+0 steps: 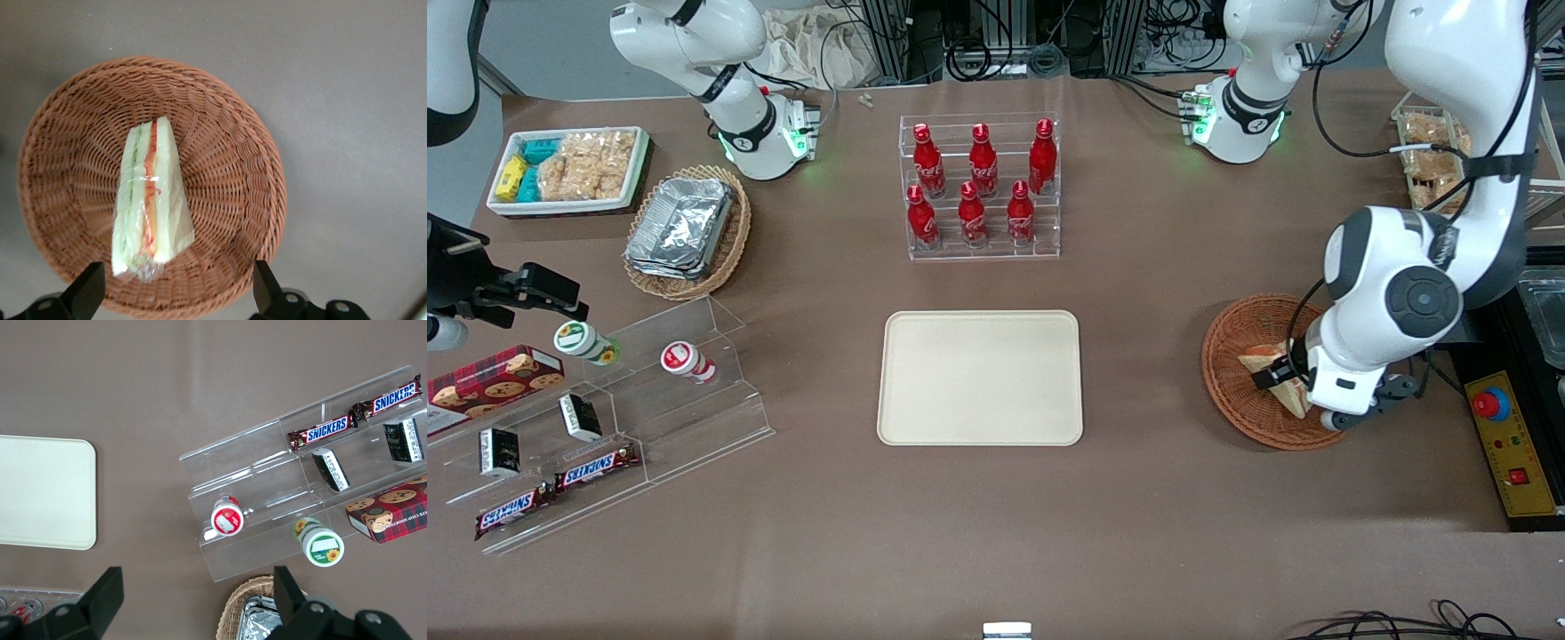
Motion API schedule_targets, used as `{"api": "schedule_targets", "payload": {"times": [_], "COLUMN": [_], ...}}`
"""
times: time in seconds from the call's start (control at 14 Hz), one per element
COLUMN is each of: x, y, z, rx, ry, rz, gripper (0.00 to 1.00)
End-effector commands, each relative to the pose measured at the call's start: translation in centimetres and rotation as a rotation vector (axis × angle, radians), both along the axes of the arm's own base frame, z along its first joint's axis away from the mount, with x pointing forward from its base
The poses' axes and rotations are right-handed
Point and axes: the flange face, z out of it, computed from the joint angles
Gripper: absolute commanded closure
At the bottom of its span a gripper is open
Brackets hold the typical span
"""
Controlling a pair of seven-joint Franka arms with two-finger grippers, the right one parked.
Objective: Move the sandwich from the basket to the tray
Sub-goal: 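Close the left gripper on the wrapped triangular sandwich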
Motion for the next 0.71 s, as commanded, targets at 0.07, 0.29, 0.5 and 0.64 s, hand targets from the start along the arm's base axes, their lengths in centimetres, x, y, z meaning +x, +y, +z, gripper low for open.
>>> {"api": "schedule_targets", "payload": {"times": [0.07, 0.29, 0.5, 0.64], "x": [-1.9, -3.3, -3.2, -3.0], "y": [2.4, 3.5, 4.3, 4.1], "z": [-3.8, -6.0, -8.2, -8.8], "rx": [0.010, 0.021, 0.016, 0.014], "ry": [-0.031, -0.040, -0.028, -0.031], "rz": [0.039, 0.030, 0.045, 0.110], "gripper": [0.00, 0.00, 0.01, 0.66]}}
